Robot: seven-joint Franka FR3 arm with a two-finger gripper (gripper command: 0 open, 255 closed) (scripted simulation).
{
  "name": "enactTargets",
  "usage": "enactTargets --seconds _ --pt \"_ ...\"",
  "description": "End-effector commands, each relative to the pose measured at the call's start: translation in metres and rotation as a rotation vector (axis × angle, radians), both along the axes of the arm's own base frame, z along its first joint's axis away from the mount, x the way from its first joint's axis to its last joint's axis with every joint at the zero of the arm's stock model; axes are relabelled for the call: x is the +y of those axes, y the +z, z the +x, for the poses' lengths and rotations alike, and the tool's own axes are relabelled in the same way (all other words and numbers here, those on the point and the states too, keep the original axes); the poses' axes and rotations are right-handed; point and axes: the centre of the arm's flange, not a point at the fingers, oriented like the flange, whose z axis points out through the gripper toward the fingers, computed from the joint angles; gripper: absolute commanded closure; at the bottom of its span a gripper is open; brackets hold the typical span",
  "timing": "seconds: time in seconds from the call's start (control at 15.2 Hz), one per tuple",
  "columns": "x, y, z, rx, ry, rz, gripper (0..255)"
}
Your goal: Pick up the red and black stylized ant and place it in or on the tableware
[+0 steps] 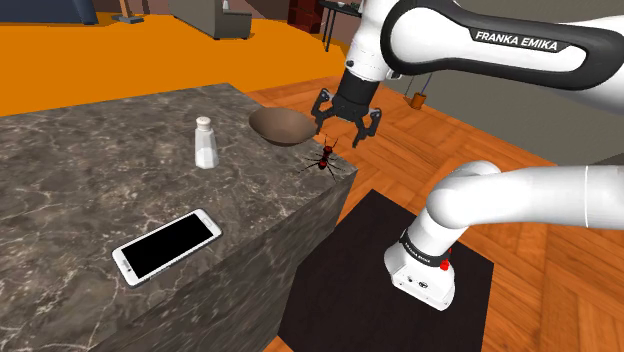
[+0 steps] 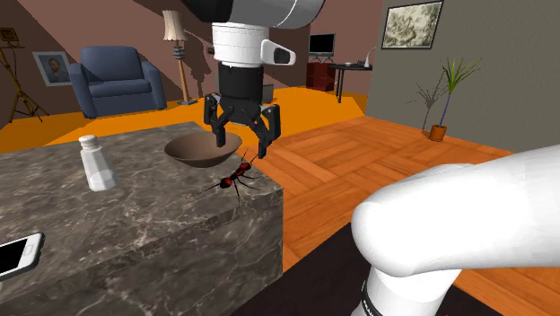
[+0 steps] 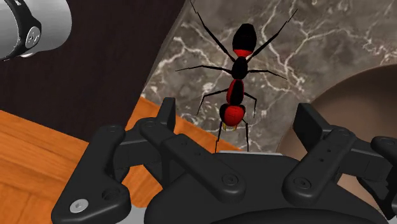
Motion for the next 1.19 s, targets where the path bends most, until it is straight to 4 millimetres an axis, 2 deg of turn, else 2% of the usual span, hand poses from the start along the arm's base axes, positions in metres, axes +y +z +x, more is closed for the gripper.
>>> enactTargets --seconds 0.0,0.4,0.92,0.99,1.12 --pt "0.009 -0.007 0.003 0.000 -0.055 0.011 0" --pt "0.011 -0.042 0.006 0.000 -0.055 0.011 0" --pt "0.011 -0.042 0.006 0.000 -0.055 0.011 0" --pt "0.011 -0.042 0.006 0.000 -0.055 0.011 255" --pt "0.011 -0.042 0.006 0.000 -0.055 0.011 255"
